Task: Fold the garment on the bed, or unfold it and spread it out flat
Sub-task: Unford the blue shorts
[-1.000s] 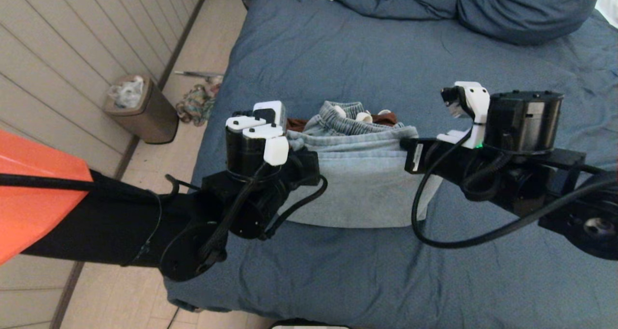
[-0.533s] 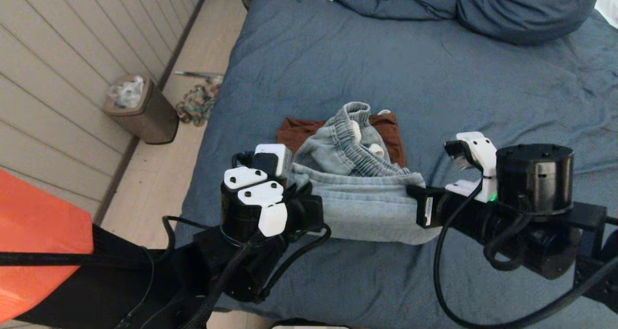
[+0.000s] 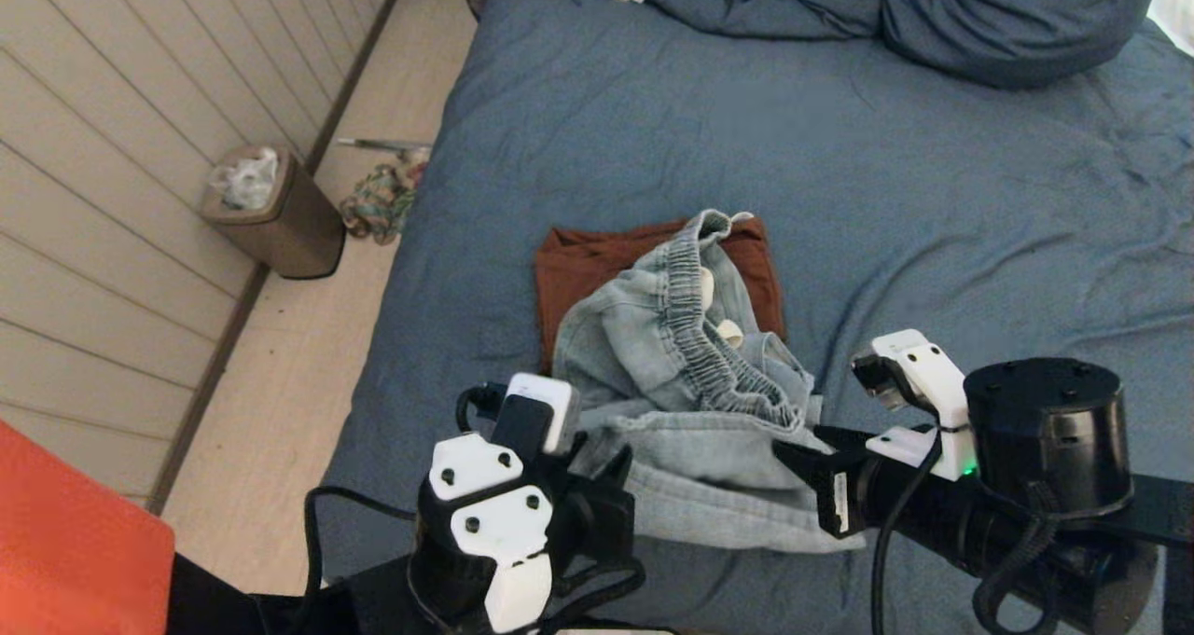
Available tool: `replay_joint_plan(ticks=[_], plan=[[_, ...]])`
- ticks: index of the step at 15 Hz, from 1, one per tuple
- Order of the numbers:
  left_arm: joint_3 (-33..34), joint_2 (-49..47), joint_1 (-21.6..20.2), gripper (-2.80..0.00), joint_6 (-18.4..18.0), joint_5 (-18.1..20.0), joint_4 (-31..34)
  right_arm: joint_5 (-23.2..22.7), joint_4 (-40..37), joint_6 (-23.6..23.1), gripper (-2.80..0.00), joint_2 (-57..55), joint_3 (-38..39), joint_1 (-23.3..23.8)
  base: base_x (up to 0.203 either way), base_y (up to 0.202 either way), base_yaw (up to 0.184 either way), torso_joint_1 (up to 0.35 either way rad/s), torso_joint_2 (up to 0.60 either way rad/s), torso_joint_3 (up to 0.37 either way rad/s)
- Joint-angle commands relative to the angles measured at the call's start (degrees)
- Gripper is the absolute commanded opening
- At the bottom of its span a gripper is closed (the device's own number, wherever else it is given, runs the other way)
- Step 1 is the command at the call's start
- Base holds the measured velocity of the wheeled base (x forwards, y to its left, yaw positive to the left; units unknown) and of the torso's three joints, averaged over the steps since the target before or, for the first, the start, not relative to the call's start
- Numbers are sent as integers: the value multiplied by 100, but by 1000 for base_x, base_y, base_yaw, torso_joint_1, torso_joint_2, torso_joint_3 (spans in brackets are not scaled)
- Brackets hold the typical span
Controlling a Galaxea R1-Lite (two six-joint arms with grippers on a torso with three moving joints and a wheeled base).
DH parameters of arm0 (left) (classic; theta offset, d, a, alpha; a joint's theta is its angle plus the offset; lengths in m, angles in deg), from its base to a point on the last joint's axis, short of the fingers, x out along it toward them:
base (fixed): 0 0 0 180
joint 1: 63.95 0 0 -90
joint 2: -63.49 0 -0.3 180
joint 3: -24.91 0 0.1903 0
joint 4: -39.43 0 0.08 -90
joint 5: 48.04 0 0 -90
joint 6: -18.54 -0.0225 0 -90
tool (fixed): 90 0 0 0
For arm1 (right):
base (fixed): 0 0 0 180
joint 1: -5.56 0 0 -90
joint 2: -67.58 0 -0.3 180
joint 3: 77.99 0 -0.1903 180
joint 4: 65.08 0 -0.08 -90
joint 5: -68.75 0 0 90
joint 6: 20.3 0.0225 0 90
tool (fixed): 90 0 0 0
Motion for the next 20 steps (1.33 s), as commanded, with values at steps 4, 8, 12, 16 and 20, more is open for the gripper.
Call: replay_joint_plan(ticks=[4, 8, 12, 16, 20], plan=[[518, 23, 231, 0, -32, -55, -673, -13, 42, 13, 0, 226, 60, -34, 0, 0, 0, 0, 0, 0], [-172, 190, -170, 0, -165, -28, -414, -13, -57, 2, -280, 149, -941, 303, 0, 0, 0, 0, 0, 0], [-1877, -84, -920, -280, -184, 192, 835, 0, -293, 48, -280, -951, -2227, 500, 0, 0, 0, 0, 0, 0], [-3446, -445, -1163, -280, -173, 323, 1993, -12, -685, 63, -280, -1738, -3370, 395, 0, 0, 0, 0, 0, 0], [-4363, -944, -964, -280, -166, 626, 2638, -28, -1325, 164, -280, -1741, -3756, 417, 0, 0, 0, 0, 0, 0]])
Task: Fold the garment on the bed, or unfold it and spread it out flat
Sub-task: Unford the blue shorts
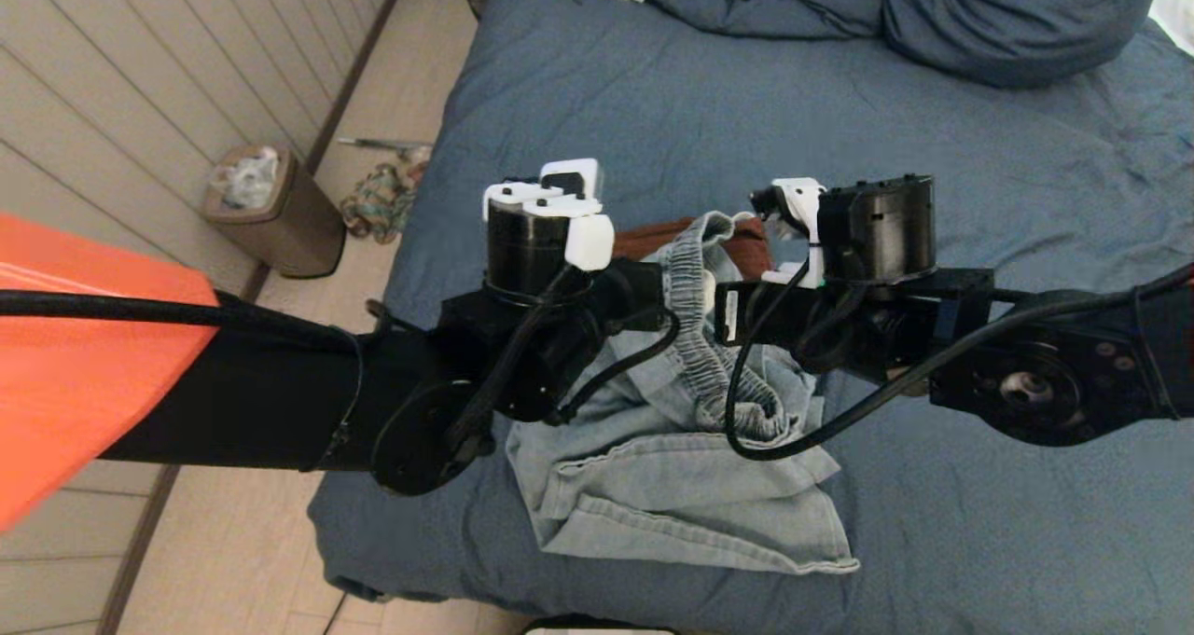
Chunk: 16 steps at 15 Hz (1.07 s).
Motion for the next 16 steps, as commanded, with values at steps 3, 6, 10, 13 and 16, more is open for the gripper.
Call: replay_joint_plan(ticks=[3, 6, 10, 13, 16], plan=[[-426, -672, 321, -280, 19, 21, 59, -11, -665, 145, -280, 107, -139, -37, 0, 0, 0, 0, 0, 0], [-535, -837, 313, -280, 39, 52, 65, -20, -836, 162, -280, 329, 136, -180, 0, 0, 0, 0, 0, 0], [-653, -990, 203, -280, 40, 44, 30, -138, -813, 157, 0, 384, 630, -275, 0, 0, 0, 0, 0, 0], [-706, -951, 74, -280, 39, 44, 30, -274, -795, 163, 0, 338, 881, -340, 0, 0, 0, 0, 0, 0], [-787, -807, -140, -280, 32, 42, 72, -304, -786, 193, 0, 266, 1027, -445, 0, 0, 0, 0, 0, 0]])
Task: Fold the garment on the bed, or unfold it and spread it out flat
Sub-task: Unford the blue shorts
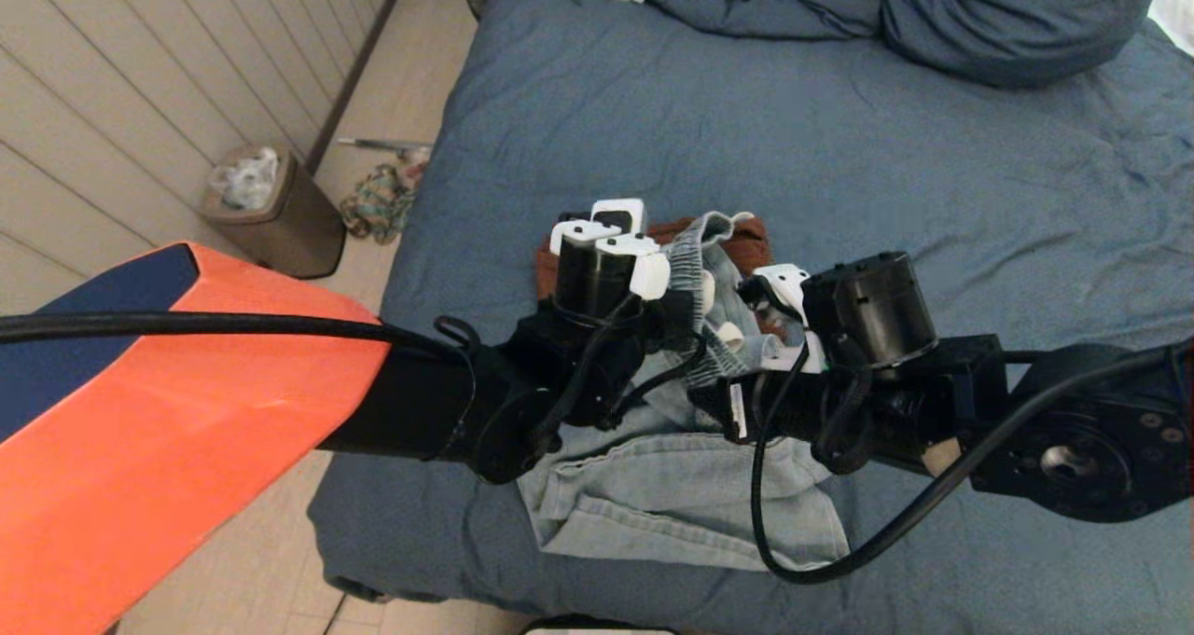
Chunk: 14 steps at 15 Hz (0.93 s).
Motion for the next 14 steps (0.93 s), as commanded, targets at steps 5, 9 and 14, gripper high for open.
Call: replay_joint_plan(ticks=[5, 9, 14], plan=[[-29, 225, -334, -280, 4, -11, 8, -25, 25, 97, 0, -101, -89, 12, 0, 0, 0, 0, 0, 0], [-29, 147, -317, -280, 4, -2, 8, -162, -22, 107, 0, 350, -637, 688, 0, 0, 0, 0, 0, 0], [110, 41, 6, -280, 30, -5, -9, -381, -52, 117, 0, 483, -134, 1208, 0, 0, 0, 0, 0, 0]])
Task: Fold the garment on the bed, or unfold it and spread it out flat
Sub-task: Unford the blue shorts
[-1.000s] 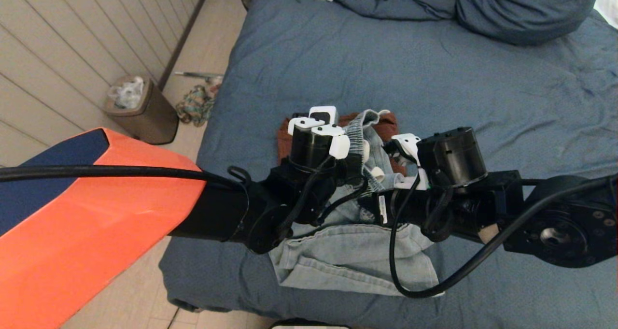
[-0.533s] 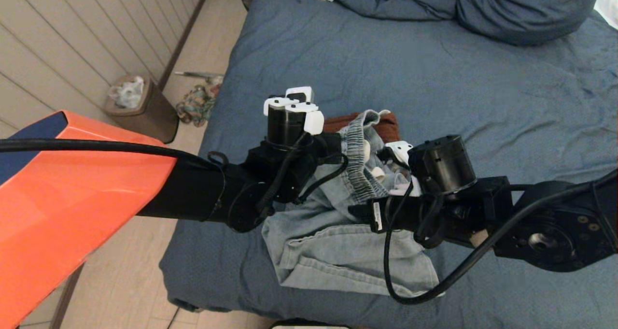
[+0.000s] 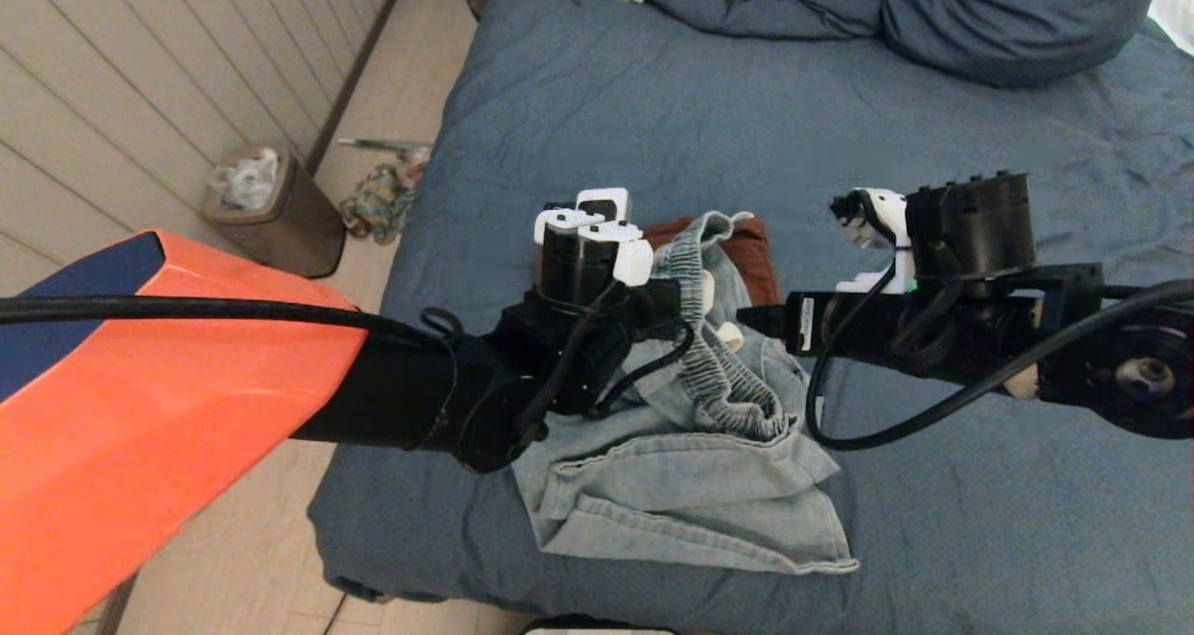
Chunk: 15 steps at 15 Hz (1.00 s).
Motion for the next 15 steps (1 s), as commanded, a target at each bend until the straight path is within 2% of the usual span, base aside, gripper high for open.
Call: replay_joint_plan(ticks=[1, 4, 6, 11, 15], plan=[[58, -76, 154, -280, 17, -15, -26, -32, 13, 34, 0, 296, 617, 18, 0, 0, 0, 0, 0, 0], [-29, -376, 354, -280, 15, -44, -68, -100, 20, 104, 0, 699, 1470, -63, 0, 0, 0, 0, 0, 0], [-319, -637, 476, -280, 9, -60, -14, -106, 28, 257, 0, 728, 1774, -86, 0, 0, 0, 0, 0, 0], [-843, -1150, 550, -280, -6, -95, 120, -107, 52, 417, 0, 380, 2031, -249, 0, 0, 0, 0, 0, 0], [-933, -1258, 427, -280, -6, -98, 129, -107, 65, 483, 0, 254, 2125, -350, 0, 0, 0, 0, 0, 0]])
